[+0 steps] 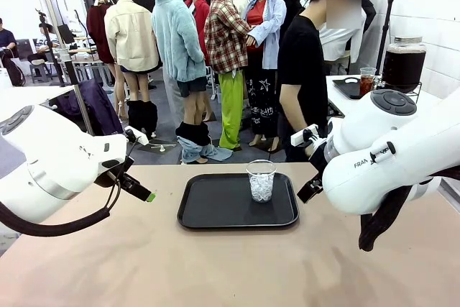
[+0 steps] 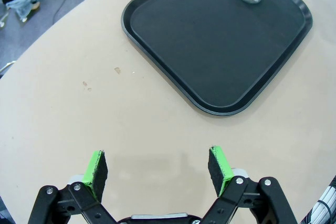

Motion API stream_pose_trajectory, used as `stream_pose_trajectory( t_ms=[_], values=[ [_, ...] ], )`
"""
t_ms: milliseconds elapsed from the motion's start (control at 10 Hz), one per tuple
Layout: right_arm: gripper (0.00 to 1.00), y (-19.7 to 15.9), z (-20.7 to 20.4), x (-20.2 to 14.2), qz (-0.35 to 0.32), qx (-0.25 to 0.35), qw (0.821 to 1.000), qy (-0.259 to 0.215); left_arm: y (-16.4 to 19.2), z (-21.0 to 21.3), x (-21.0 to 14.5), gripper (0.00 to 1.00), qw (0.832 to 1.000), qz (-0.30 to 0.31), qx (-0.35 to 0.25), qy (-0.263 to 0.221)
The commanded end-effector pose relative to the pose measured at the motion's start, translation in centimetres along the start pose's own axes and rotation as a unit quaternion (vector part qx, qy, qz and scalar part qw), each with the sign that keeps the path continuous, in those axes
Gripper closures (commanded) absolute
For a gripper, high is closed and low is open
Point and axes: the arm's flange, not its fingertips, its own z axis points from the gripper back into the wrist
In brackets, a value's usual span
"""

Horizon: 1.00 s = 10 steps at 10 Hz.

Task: Pour the drink into the iced cup.
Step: Pick up the iced cup indicated by the human and present it to them.

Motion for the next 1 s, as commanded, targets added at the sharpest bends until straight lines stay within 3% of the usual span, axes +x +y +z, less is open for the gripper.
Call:
stream_pose_trajectory(
  t_ms=[0, 900],
  values=[
    [0.0, 0.04, -0.02, -0.02, 0.0, 0.0, 1.0, 0.0, -0.03, 0.0, 0.04, 0.0, 1.0, -0.004, 0.006, -0.002],
    [0.0, 0.04, -0.02, -0.02, 0.0, 0.0, 1.0, 0.0, -0.03, 0.0, 0.04, 0.0, 1.0, -0.004, 0.006, -0.002]
  ],
)
